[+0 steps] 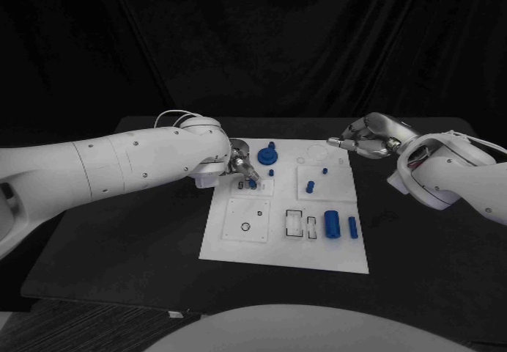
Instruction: Assemble the parts on the task board
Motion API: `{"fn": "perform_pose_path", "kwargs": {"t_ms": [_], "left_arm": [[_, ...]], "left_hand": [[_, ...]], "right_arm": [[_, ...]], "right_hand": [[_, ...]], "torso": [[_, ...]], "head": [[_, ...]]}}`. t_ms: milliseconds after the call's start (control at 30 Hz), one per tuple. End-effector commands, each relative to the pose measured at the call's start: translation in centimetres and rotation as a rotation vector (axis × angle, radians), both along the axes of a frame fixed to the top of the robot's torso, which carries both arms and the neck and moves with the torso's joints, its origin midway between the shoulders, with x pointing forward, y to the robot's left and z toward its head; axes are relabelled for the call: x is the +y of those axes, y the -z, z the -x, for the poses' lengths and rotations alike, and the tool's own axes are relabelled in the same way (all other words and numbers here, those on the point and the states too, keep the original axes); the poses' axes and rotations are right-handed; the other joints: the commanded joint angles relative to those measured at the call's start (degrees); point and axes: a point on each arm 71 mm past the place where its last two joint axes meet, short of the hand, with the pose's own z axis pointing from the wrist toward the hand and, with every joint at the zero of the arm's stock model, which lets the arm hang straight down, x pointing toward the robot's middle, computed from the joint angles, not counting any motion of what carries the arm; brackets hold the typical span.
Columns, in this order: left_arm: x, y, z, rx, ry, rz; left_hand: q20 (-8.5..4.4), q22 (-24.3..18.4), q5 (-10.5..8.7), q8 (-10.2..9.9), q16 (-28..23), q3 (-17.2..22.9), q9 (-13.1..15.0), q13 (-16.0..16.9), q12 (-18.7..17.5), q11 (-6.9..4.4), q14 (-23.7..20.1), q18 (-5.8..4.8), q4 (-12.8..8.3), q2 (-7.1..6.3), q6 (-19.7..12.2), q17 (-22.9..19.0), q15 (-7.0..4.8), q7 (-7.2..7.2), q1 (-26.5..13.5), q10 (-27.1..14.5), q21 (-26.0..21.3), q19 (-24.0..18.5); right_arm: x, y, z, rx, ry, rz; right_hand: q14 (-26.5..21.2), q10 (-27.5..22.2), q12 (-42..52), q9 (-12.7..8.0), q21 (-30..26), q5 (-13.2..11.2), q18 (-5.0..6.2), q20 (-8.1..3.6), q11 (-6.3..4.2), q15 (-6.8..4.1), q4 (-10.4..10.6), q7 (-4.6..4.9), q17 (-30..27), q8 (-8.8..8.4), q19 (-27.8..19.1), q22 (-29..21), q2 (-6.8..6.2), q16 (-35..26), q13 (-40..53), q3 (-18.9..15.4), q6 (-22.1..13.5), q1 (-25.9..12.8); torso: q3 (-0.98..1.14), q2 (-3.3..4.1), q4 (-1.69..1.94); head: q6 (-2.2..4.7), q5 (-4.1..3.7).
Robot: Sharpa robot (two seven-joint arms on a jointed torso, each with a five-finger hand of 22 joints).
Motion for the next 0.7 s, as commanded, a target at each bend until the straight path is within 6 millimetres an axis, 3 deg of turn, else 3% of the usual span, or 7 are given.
{"fn": "perform_pose_path", "kwargs": {"t_ms": [33,700], "left_arm": [[0.11,0.40,0.22,0.012,0.009,-0.005],[0.78,-0.08,0.28,-0.020,0.000,0.032]], "left_hand": [[-0.19,13.0,1.16,-0.7,0.6,5.7,0.9,14.5,0.1,-1.00,6.5,0.57,-0.8,-0.46,-0.3,15.4,-1.06,-0.07,0.5,6.5,-0.9,4.0],[-0.19,12.9,1.98,-0.6,0.6,6.3,1.2,14.5,0.1,-1.05,6.5,0.59,-1.4,-0.70,-0.2,15.4,-1.09,-0.13,0.9,6.5,-1.0,3.9]], "right_arm": [[-0.03,0.15,0.04,0.006,0.006,0.003],[-0.16,0.25,0.02,0.011,0.009,0.006]], "right_hand": [[4.6,5.9,1.0,0.3,-1.4,1.7,0.97,0.26,0.39,-0.09,0.2,0.14,8.8,-0.14,-0.4,11.5,0.46,-0.6,15.1,-2.4,0.2,1.5],[4.6,5.9,1.0,0.3,-1.4,1.7,0.97,0.26,0.39,-0.09,0.2,0.14,8.8,-0.14,-0.4,11.5,0.46,-0.6,15.1,-2.4,0.2,1.5]], "torso": [[0.04,-0.02,-0.03],[-0.02,-0.06,-0.01]], "head": [[-0.01,-0.07],[-0.01,-0.33]]}}
